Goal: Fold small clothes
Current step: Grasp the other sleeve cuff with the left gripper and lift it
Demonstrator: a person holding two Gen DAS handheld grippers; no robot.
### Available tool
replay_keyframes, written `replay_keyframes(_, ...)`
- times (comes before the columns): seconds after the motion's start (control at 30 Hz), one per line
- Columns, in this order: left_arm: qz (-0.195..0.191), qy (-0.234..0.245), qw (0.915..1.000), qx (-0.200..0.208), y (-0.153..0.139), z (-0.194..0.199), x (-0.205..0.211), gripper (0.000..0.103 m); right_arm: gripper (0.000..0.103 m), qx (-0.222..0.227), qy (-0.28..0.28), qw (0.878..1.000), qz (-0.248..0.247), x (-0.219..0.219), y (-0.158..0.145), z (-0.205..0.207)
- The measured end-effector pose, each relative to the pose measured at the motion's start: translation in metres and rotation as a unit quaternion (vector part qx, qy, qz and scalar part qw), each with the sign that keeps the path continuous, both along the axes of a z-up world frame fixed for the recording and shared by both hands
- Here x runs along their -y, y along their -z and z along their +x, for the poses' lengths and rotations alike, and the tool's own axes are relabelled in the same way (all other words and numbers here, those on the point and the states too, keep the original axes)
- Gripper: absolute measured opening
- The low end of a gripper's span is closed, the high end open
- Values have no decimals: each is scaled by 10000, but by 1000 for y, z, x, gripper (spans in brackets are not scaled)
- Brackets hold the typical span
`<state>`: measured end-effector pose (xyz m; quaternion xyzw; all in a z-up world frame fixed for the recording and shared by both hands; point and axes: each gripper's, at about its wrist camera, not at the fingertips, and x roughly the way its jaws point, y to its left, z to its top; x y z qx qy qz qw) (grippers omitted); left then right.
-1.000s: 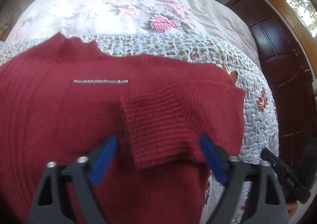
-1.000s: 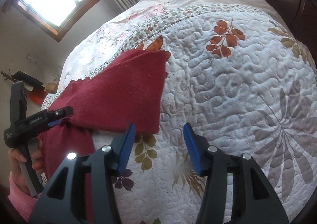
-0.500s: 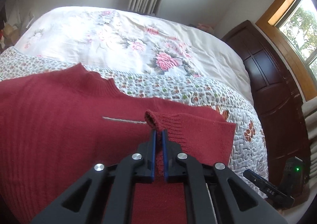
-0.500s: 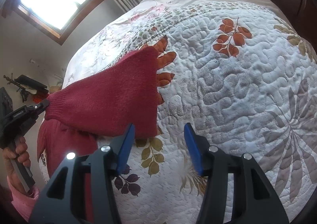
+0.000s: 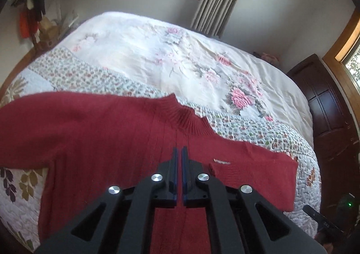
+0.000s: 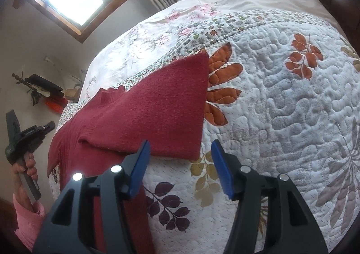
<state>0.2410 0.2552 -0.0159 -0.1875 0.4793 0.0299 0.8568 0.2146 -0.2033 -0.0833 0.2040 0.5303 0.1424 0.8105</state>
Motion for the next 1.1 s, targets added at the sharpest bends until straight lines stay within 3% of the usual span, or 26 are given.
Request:
replay_keyframes(0.07, -426, 190, 9985, -288, 17, -6, 14, 25, 57, -6, -50, 10000, -65, -6, 0, 2)
replay_keyframes(0.13, -830, 374, 9942, -569, 34, -7, 34, 53, 57, 6, -112, 9998, -165, -12, -1, 3)
replay_keyframes(0.23, -1273, 454, 9863, -946, 61, 0, 62, 57, 57, 32, -137, 9998, -157, -14, -4, 0)
replay_keyframes(0.33, -1410, 278, 9824, -1198, 84, 11, 73, 61, 57, 79, -87, 9997, -227, -11, -8, -7)
replay_keyframes(0.4, -1432, 138, 9831, -1133, 85, 16, 76, 60, 58, 108, -44, 9996, -245, -5, -10, -12)
replay_keyframes(0.47, -1490, 241, 9830, -1045, 81, 21, 82, 45, 59, 114, 5, 9996, -252, 1, -10, -15)
replay_keyframes(0.5, -1496, 316, 9827, -1045, 79, 25, 85, 30, 59, 112, 44, 9996, -256, 4, -10, -17)
replay_keyframes(0.53, -1563, 396, 9811, -1074, 80, 28, 90, 24, 59, 104, 84, 9996, -252, 7, -9, -18)
replay_keyframes(0.63, -1689, 363, 9799, -1001, 73, 28, 89, 16, 59, 87, 173, 9996, -196, 15, -8, -20)
replay_keyframes(0.8, -1604, 147, 9863, -348, 40, 16, 68, 15, 59, 105, 179, 9997, -144, 17, -9, -19)
replay_keyframes(0.93, -1226, -107, 9923, 133, 13, 5, 33, 15, 60, 104, 48, 9999, -49, 8, -8, -13)
replay_keyframes(1.1, -766, -548, 9951, 288, 9, 2, -18, 15, 66, 82, -185, 9997, 123, -13, -9, 2)
